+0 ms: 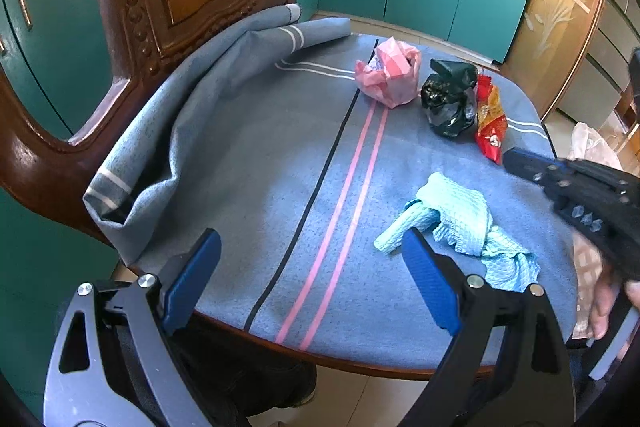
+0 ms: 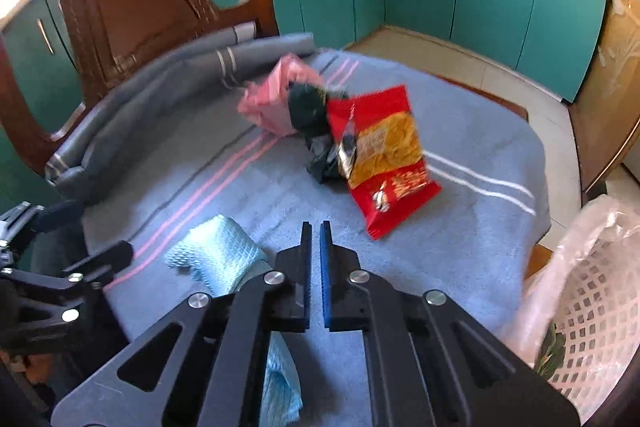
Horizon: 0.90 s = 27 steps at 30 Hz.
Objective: Collect trash
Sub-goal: 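Close the left tool on the light blue cloth while the right tool approaches the red snack bag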
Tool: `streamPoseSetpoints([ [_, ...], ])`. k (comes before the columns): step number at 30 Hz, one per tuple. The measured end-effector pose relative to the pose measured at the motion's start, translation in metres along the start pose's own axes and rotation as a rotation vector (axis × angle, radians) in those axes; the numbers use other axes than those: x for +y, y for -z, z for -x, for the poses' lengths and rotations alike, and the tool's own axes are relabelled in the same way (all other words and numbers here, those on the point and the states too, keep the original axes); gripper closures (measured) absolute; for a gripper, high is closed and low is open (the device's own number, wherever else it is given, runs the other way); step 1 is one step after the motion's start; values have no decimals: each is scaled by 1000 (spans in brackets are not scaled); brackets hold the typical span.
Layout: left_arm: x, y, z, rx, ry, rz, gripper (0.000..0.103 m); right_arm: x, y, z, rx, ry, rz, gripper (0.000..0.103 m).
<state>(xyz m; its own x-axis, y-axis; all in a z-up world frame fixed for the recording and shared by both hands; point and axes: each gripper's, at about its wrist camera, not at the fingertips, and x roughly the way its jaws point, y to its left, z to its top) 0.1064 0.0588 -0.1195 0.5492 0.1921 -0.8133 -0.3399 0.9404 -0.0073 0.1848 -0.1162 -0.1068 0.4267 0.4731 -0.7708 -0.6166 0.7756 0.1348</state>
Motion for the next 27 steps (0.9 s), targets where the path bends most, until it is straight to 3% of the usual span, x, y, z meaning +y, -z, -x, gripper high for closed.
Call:
streamPoseSetpoints([
  [8, -10, 1, -1, 2, 39, 12, 11, -38, -6, 40, -111, -61, -116, 99],
  [14, -34, -9, -5, 39, 177, 51, 11, -56, -4, 49, -130, -43, -181, 98],
  [15, -42, -12, -7, 40, 198, 53, 11, -59, -3, 47, -130, -37, -199, 94],
  [17, -62, -17, -15, 49, 202, 19, 11, -69, -2, 46, -135, -25, -242, 75],
  [19, -81, -19, -25, 48, 183, -21, 11, -77, -3, 46, -152, -15, -285, 44],
  [21, -92, -20, -34, 51, 159, -38, 13, -81, -5, 46, -171, -37, -316, 36],
  [22, -94, -20, -39, 58, 139, -41, 26, -81, -7, 46, -173, -48, -317, 30],
  [24, -94, -18, -52, 98, 100, -46, 41, -77, -10, 42, -170, -44, -307, 23],
  [26, -85, -16, -53, 98, 147, -18, 44, -69, -14, 33, -157, -13, -284, 20],
  [27, -81, -15, -52, 94, 147, -10, 53, -64, -16, 28, -149, -3, -273, 18],
])
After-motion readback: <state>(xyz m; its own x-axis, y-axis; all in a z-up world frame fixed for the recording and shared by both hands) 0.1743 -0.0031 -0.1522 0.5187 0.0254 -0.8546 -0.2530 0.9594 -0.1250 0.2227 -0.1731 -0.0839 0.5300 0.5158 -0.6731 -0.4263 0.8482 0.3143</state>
